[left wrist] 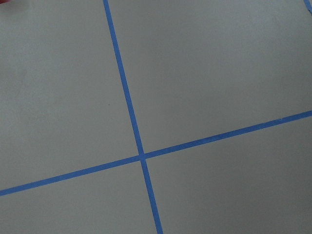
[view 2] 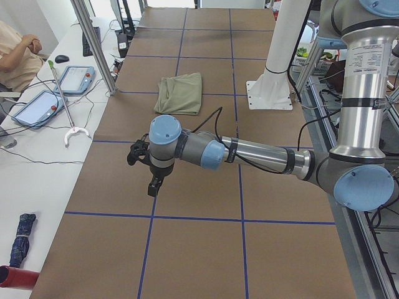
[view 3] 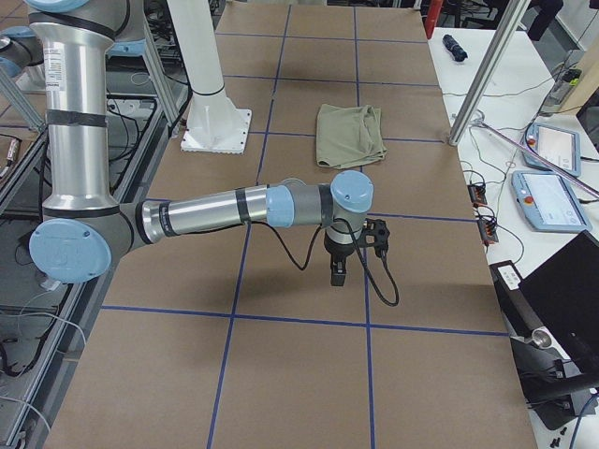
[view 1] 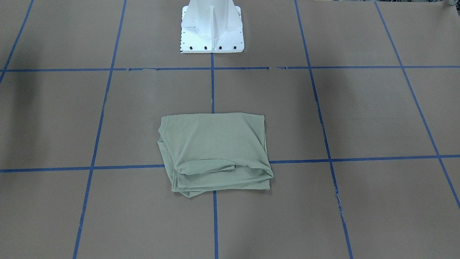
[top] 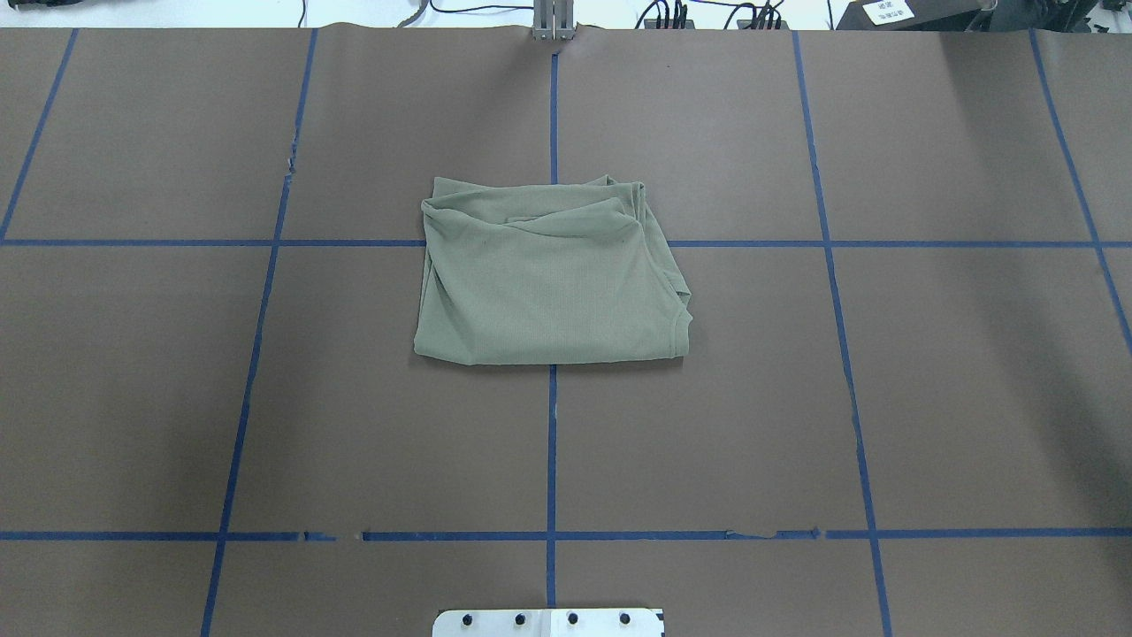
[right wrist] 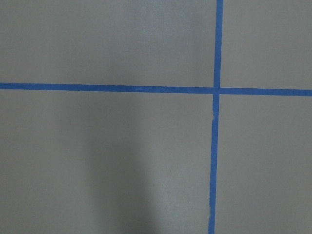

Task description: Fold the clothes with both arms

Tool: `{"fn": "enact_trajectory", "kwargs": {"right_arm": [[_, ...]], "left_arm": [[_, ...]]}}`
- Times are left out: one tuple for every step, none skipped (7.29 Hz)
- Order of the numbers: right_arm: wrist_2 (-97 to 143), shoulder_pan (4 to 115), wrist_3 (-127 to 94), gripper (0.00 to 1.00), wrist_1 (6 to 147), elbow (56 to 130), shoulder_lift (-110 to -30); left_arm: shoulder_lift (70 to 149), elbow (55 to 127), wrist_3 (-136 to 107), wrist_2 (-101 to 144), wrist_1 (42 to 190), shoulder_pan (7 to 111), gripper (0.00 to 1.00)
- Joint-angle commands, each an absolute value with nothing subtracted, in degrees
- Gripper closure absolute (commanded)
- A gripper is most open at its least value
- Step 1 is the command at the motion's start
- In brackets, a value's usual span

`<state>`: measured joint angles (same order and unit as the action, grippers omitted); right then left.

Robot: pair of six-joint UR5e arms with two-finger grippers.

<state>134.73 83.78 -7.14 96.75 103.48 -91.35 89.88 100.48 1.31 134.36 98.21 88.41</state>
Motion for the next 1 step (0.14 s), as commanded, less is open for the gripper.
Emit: {"fn": "enact_trajectory", "kwargs": {"right_arm": [[135.0, 83.7, -7.2, 0.00, 96.4, 104.2, -90.3]], "left_arm": [[89.7, 103.5, 1.1, 134.5, 97.7, 87.4, 0.00]]}}
